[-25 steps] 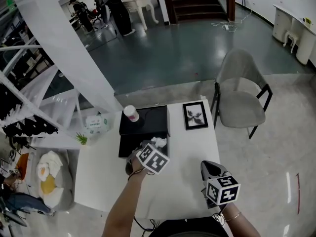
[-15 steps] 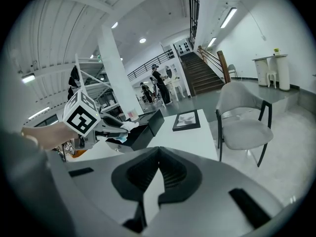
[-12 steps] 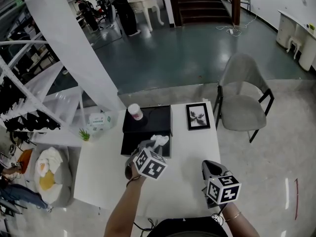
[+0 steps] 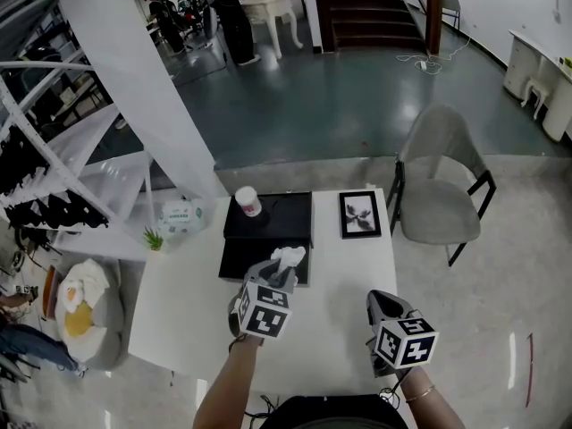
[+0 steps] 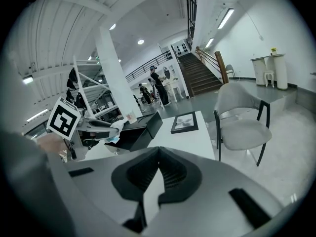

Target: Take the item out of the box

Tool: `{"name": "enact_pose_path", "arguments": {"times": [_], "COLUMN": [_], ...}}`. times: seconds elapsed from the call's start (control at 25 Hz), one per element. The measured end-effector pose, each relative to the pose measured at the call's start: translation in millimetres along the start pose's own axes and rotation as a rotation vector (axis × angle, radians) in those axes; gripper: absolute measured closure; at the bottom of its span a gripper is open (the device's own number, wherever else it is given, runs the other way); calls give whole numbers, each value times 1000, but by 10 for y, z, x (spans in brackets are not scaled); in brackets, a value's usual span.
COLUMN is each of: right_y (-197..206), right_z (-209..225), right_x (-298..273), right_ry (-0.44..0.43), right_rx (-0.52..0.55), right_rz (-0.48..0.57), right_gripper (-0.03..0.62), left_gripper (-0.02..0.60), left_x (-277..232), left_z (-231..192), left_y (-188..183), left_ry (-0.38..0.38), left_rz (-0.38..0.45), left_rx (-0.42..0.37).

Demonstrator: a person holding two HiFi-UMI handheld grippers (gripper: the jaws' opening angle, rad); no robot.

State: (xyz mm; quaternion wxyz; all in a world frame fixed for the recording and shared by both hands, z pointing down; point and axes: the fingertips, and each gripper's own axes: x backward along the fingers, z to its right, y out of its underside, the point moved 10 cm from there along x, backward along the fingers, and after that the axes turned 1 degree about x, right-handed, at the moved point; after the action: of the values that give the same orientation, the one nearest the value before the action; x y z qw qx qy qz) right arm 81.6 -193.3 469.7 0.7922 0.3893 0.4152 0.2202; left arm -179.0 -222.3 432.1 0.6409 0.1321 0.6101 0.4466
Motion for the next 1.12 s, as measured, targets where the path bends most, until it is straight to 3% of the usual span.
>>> {"name": "enact_pose_path", "arguments": {"times": [0.44, 1.12], "right_y": [-49, -80], "right_z": [-27, -173], "right_x": [6, 6], "right_ry": [6, -21], "right_rx": [25, 100], "right_rz": [9, 32], "right_gripper": [594, 594], "left_gripper": [492, 492], "left_x": [187, 408], "left_z": [-54, 0], "left_y": [252, 663], "left_ry": [53, 39], "left_rz": [73, 158], "left_rx": [253, 468]}}
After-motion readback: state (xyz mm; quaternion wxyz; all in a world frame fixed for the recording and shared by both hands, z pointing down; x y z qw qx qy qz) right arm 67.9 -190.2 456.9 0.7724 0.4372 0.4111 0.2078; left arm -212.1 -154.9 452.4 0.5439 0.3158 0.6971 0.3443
